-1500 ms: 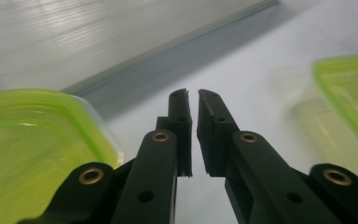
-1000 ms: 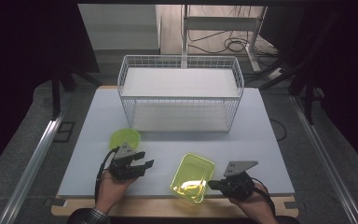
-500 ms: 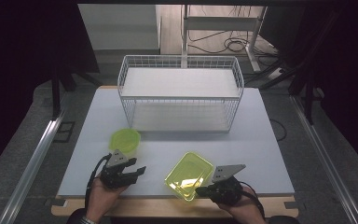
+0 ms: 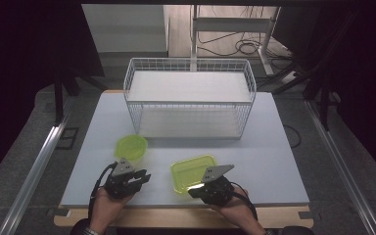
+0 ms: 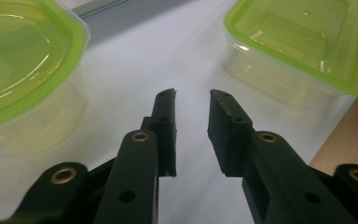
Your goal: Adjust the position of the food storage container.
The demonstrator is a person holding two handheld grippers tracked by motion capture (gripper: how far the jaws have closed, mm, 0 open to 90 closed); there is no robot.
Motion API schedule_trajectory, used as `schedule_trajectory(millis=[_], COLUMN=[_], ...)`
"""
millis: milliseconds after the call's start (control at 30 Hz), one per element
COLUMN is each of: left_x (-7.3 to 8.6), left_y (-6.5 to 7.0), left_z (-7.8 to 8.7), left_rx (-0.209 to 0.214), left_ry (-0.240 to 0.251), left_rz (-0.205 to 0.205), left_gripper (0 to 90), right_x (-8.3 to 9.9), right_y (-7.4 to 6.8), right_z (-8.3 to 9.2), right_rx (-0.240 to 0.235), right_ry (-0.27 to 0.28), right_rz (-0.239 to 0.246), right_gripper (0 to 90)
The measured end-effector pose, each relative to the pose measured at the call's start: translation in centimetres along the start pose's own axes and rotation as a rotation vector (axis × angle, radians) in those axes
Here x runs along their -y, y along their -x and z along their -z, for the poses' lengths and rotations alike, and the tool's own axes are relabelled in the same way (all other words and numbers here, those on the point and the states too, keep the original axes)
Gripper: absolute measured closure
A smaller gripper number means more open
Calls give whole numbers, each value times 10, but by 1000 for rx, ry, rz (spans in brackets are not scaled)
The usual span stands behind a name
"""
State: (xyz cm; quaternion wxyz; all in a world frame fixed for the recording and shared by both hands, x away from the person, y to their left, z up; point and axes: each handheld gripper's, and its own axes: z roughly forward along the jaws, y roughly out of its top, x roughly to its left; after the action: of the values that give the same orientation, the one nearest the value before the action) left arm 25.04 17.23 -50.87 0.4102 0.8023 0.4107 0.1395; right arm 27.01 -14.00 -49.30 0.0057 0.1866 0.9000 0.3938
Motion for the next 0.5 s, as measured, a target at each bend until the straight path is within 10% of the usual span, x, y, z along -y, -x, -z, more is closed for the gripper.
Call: schedule_trajectory(millis=[200,367,500], left_x=[1,2,3], left_y=[-1,-1,0], left_z=[0,-2,-4], left_rx=[-5,-44,-52], left_ry=[7,13,11], left_rz=[4,-2,-17], left_gripper=[674,495,441], right_x=[-1,13,24], right_y=[10,38,51], right_z=[17,53,64], right_rx=[49,248,290], right_ry=[26,71,80], right_rz=[-9,-53,-94], right_gripper=[878,875,854])
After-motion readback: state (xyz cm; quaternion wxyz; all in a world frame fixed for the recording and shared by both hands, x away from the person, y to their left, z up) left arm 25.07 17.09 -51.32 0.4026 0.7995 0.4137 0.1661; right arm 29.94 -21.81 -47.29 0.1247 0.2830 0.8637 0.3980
